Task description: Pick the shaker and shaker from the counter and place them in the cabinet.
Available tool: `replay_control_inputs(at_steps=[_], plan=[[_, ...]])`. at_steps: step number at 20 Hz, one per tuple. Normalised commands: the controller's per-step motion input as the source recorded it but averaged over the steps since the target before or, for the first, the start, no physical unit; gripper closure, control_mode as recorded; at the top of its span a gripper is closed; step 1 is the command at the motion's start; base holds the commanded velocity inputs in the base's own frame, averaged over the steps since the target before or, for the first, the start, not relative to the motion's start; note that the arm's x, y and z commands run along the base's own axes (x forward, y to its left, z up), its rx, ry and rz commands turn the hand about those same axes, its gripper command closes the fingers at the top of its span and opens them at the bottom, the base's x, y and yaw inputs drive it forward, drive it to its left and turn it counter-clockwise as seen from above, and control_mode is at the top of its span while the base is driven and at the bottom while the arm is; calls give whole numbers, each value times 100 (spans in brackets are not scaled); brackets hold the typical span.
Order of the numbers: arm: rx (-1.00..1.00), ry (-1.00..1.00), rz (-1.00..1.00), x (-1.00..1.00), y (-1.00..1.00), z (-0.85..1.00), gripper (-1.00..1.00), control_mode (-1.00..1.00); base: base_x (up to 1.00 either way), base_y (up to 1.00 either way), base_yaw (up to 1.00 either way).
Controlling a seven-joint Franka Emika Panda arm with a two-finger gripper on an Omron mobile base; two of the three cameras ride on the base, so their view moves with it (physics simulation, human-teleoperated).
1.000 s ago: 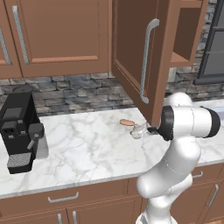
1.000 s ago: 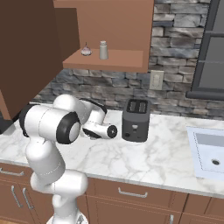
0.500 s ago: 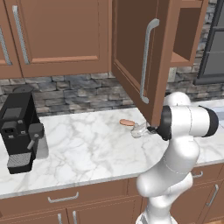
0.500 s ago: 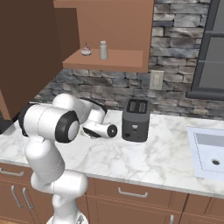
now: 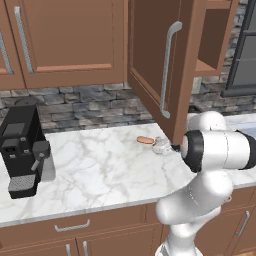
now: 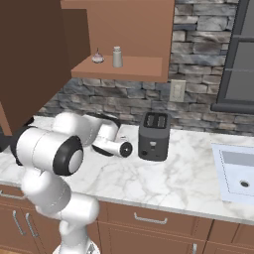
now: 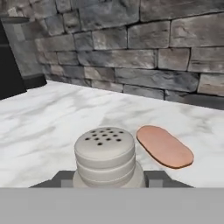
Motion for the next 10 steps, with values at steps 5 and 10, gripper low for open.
replay_control_inputs(at_steps=[5, 10], plan=[[3, -11, -7, -38, 1, 87, 100, -100, 0, 0, 0], [1, -8, -6, -40, 3, 100, 100, -100, 0, 0, 0]])
